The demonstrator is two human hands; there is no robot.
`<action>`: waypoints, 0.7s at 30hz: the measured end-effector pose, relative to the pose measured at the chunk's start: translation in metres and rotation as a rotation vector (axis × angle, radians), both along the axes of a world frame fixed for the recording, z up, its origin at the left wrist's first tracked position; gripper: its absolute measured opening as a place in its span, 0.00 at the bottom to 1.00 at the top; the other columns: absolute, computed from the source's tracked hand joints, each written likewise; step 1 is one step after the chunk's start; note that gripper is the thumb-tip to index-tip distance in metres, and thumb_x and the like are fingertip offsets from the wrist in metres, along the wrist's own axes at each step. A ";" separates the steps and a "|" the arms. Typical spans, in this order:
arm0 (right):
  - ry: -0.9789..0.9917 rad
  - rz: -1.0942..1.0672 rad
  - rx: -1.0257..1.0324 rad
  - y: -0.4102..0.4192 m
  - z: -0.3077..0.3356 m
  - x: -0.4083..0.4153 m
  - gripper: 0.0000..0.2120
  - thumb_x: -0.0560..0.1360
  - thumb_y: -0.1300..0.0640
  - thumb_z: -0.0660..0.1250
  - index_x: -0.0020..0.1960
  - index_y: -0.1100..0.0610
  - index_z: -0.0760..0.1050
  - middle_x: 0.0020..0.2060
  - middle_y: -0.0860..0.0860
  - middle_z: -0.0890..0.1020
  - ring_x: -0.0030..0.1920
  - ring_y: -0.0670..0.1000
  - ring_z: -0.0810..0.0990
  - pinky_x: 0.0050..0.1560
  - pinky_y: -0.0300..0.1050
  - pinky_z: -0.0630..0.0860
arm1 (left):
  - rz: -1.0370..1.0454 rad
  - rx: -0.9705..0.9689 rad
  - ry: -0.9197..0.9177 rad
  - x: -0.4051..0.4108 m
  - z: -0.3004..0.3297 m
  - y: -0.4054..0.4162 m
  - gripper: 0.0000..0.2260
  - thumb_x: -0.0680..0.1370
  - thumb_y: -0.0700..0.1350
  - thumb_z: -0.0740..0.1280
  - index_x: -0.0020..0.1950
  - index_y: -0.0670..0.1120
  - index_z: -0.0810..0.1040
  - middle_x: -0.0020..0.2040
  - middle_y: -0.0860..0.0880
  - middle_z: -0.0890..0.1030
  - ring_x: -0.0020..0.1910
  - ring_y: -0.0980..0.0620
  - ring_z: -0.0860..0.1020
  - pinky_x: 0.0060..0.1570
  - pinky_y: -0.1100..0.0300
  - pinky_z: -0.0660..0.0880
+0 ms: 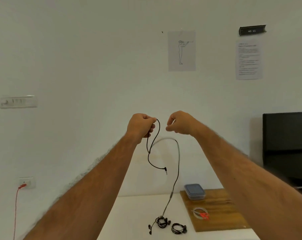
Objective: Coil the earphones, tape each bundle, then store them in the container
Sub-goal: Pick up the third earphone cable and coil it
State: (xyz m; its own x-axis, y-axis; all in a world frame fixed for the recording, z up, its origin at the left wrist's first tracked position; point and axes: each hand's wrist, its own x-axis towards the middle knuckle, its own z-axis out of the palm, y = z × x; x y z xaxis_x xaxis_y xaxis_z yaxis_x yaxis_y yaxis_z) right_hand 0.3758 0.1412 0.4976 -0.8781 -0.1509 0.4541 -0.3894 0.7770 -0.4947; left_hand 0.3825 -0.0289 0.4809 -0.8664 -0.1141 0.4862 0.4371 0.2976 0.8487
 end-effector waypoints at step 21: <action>0.252 0.125 -0.308 0.002 0.025 0.016 0.02 0.76 0.61 0.67 0.45 0.58 0.78 0.35 0.55 0.84 0.33 0.52 0.85 0.34 0.46 0.82 | -0.202 -0.029 0.093 0.027 0.021 0.029 0.15 0.80 0.53 0.64 0.48 0.42 0.82 0.40 0.49 0.86 0.38 0.53 0.85 0.38 0.58 0.80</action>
